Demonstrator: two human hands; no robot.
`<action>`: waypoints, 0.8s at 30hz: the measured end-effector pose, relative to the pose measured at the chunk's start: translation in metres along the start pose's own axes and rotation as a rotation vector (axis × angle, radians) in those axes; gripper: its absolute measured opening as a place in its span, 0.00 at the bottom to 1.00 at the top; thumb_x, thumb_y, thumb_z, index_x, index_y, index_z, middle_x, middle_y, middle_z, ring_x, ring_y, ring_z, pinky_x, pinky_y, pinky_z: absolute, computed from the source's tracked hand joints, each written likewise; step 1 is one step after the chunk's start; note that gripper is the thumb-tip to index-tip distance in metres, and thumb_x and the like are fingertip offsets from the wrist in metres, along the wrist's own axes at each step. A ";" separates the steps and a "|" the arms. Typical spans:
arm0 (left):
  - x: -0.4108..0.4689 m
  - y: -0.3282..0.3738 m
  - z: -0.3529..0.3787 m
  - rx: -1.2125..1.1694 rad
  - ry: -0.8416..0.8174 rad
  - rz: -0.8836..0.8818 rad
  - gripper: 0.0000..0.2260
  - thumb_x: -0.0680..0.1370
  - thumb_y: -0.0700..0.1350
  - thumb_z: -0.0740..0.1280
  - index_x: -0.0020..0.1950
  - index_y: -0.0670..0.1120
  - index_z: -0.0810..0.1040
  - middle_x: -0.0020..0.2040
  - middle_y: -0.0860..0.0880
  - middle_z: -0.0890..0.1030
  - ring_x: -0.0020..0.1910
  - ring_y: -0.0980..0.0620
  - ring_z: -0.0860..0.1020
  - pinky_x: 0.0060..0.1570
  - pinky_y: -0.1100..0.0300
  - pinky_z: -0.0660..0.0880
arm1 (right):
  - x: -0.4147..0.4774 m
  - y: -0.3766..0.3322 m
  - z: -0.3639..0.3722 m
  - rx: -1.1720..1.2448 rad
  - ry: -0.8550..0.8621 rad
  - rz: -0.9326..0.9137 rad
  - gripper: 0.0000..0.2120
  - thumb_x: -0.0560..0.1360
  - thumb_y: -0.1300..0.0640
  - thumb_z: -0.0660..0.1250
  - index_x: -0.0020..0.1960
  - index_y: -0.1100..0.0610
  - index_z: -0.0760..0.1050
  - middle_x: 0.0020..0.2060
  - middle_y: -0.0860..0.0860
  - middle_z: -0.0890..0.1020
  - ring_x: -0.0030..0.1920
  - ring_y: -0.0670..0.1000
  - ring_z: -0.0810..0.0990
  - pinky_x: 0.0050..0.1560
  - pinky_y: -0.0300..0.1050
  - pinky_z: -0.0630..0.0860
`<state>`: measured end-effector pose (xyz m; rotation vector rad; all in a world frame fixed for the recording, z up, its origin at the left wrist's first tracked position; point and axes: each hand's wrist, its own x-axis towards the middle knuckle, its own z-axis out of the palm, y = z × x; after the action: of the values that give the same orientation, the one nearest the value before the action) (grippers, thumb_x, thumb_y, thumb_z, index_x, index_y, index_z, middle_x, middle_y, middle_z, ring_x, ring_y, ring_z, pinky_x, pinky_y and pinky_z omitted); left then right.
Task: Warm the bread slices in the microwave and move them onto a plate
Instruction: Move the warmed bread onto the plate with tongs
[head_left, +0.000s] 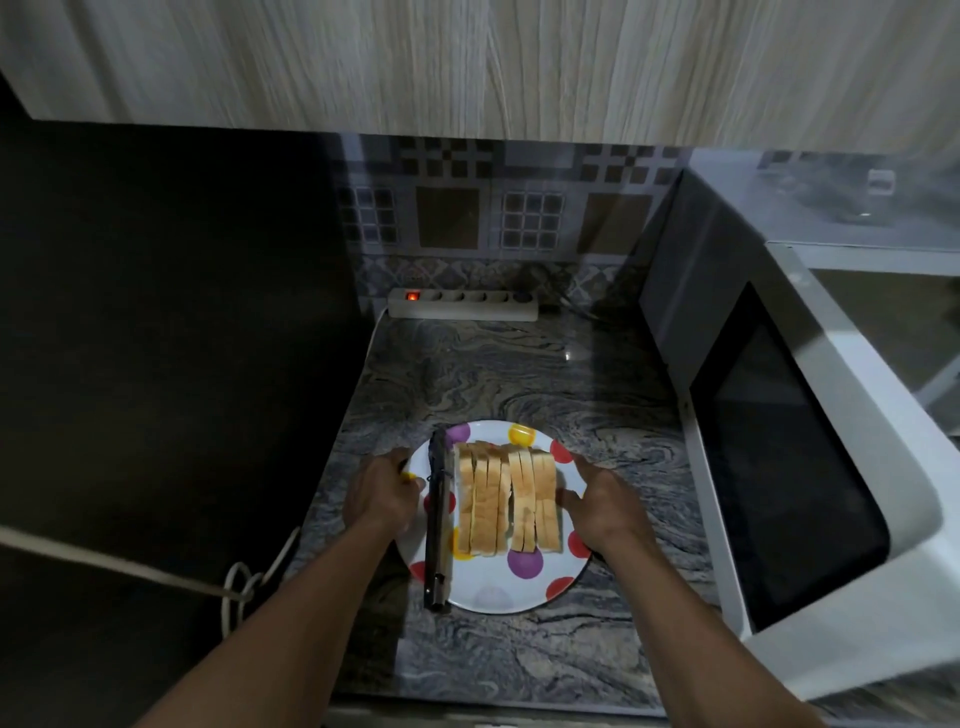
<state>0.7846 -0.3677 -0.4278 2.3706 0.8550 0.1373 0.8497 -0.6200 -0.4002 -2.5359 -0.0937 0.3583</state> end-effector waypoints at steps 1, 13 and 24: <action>0.000 0.000 0.000 -0.004 0.004 0.002 0.13 0.73 0.47 0.72 0.58 0.55 0.81 0.54 0.48 0.83 0.54 0.44 0.80 0.48 0.56 0.77 | -0.001 -0.001 -0.001 -0.016 0.000 0.014 0.21 0.77 0.46 0.68 0.70 0.43 0.73 0.58 0.50 0.83 0.56 0.56 0.81 0.53 0.49 0.79; -0.017 0.032 -0.025 0.057 0.177 0.030 0.16 0.74 0.43 0.66 0.62 0.49 0.79 0.58 0.41 0.80 0.58 0.38 0.78 0.55 0.49 0.77 | -0.050 -0.027 -0.054 -0.056 0.093 0.080 0.18 0.77 0.60 0.63 0.66 0.55 0.75 0.62 0.57 0.79 0.60 0.59 0.78 0.55 0.47 0.75; -0.072 0.188 -0.048 -0.253 0.031 0.524 0.11 0.81 0.44 0.64 0.62 0.51 0.78 0.55 0.50 0.82 0.54 0.50 0.80 0.53 0.54 0.77 | -0.159 -0.079 -0.147 -0.123 0.313 -0.108 0.24 0.76 0.57 0.66 0.71 0.57 0.70 0.65 0.57 0.72 0.65 0.62 0.72 0.59 0.54 0.73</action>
<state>0.8169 -0.5012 -0.2731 2.2981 0.1946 0.4636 0.7380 -0.6551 -0.2014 -2.6612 -0.1354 -0.0905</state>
